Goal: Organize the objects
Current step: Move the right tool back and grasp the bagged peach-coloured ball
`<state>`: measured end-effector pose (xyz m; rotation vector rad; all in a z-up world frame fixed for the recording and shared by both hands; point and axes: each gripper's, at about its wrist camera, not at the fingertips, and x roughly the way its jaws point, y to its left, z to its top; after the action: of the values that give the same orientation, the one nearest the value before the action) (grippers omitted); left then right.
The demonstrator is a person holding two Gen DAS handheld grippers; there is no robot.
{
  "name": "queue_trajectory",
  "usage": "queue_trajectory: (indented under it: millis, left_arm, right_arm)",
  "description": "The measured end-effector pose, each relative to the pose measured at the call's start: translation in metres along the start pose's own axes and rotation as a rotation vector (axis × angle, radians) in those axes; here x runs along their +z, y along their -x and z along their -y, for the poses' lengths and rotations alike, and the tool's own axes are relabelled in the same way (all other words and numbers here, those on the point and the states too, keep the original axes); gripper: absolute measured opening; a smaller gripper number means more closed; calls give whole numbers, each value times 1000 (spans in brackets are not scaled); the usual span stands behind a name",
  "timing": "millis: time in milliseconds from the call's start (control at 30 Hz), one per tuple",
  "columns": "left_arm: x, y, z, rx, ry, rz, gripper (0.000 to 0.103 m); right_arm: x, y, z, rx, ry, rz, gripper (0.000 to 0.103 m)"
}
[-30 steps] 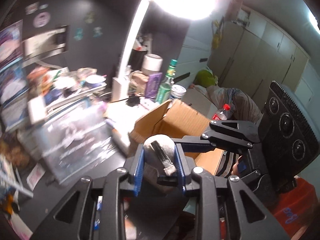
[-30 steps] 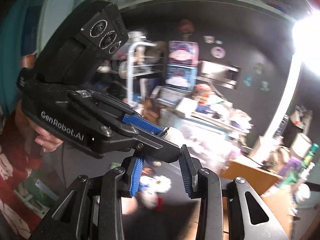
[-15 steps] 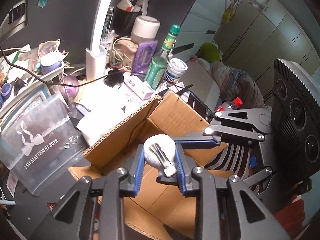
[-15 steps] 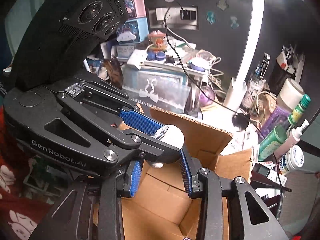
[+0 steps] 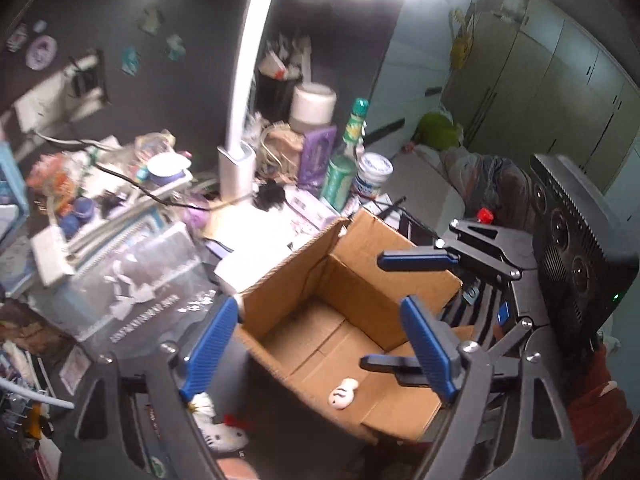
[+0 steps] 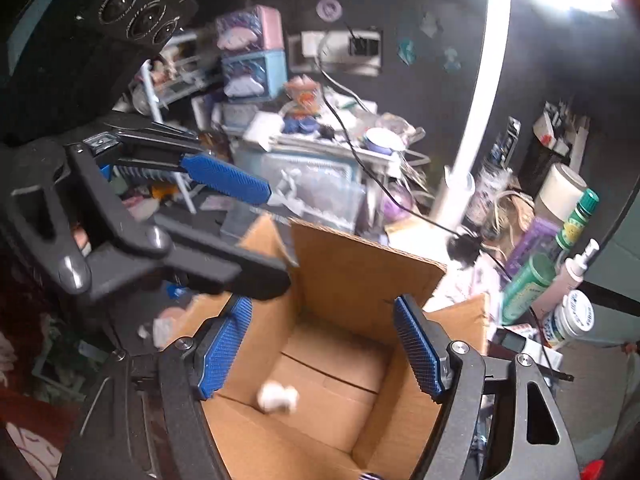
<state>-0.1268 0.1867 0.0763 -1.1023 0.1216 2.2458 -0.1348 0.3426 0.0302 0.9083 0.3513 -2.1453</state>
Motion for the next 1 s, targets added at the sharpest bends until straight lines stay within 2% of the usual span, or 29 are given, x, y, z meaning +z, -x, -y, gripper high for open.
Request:
queue_trajectory:
  millis: [133,300,400,533,600,700,800,867,900,1000]
  left_arm:
    - [-37,47,-30,109,44,123,87]
    - [-107,81,-82,201,169,227,88]
    - [-153,87,-105,253,233,254,89]
    - [-208,82,-129,308,300,256,89]
    - [-234,77,-139,312,331,252,89]
    - [-263,72,-148,303,357,245,89]
    - [-277,66,-154,310,358,222,89]
    - [-282,65,-154,334,342,213,89]
    - [-284,65,-155,342,336,211,89]
    - [-289,68,-156,339,330,215,89]
  right_arm:
    - [-2,11,-45,36,53,121,71]
    - [-9,5,-125,188,144,209,71]
    - [-21,-16,-162,299,151,185,71]
    - [-41,-58,-186,365,65,111,71]
    - [-55,-82,-188,356,-6,75,71]
    - [-77,-114,-185,265,-106,23,72]
    - [-98,-146,-185,193,-196,-40,72]
    - [-108,-158,-181,180,-235,-62,72]
    - [-111,-165,-183,170,-248,-66,74]
    - [-112,-169,-196,91,-221,-13,91]
